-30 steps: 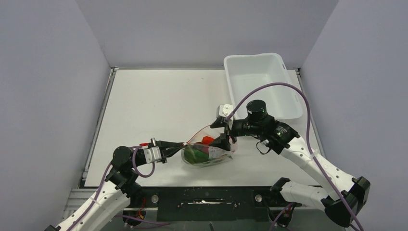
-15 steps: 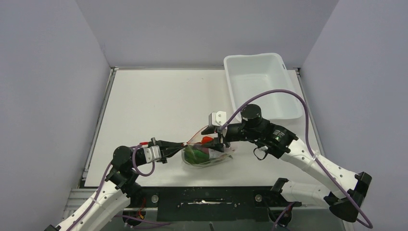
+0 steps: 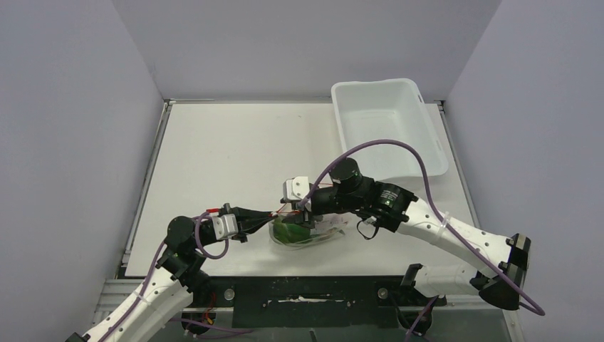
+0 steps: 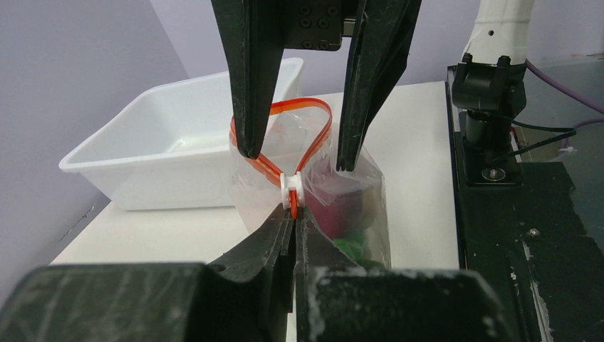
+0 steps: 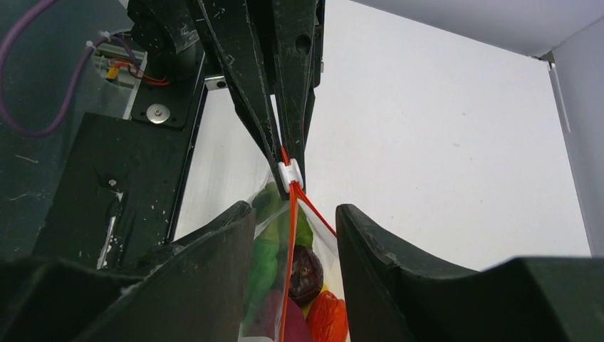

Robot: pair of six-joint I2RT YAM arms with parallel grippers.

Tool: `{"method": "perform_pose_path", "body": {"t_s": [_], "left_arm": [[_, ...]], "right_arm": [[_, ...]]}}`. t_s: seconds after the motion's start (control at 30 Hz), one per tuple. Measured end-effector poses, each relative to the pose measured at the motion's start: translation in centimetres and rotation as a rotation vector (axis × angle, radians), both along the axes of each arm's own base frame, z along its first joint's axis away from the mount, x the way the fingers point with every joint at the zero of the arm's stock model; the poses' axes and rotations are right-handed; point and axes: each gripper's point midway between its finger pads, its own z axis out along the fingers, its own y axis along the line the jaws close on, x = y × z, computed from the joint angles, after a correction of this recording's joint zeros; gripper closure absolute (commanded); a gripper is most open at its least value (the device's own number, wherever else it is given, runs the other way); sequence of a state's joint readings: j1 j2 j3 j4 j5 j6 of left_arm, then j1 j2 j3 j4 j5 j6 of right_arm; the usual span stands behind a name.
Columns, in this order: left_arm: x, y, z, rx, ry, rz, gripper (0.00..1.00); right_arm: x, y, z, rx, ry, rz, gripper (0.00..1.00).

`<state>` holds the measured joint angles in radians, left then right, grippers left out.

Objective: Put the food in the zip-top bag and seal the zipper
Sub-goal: Zip the zipper food storage bag at the center of the board.

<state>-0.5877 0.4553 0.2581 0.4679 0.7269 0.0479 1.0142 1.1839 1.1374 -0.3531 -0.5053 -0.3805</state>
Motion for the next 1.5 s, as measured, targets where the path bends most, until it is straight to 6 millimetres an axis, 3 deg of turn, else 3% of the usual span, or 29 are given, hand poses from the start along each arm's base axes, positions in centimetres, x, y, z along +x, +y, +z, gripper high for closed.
{"method": "perform_pose_path", "body": {"t_s": [0.37, 0.73, 1.0, 1.27, 1.5], "left_arm": [[-0.1, 0.0, -0.2, -0.002, 0.010, -0.002, 1.00], [-0.1, 0.0, -0.2, -0.006, 0.010, -0.003, 1.00], [-0.1, 0.0, -0.6, -0.001, 0.017, -0.003, 1.00], [-0.2, 0.1, -0.6, -0.002, 0.015, -0.005, 1.00], [-0.4, 0.1, -0.6, -0.002, 0.013, -0.006, 1.00]], "right_arm": [[0.0, 1.7, -0.7, -0.026, -0.028, 0.043, 0.56], [-0.3, 2.1, -1.0, -0.029, -0.040, 0.070, 0.62], [-0.8, 2.4, -0.9, -0.025, -0.046, 0.086, 0.74], [-0.9, 2.5, -0.8, -0.020, -0.046, 0.088, 0.99], [-0.8, 2.4, -0.9, -0.027, -0.060, 0.087, 1.00]]}}
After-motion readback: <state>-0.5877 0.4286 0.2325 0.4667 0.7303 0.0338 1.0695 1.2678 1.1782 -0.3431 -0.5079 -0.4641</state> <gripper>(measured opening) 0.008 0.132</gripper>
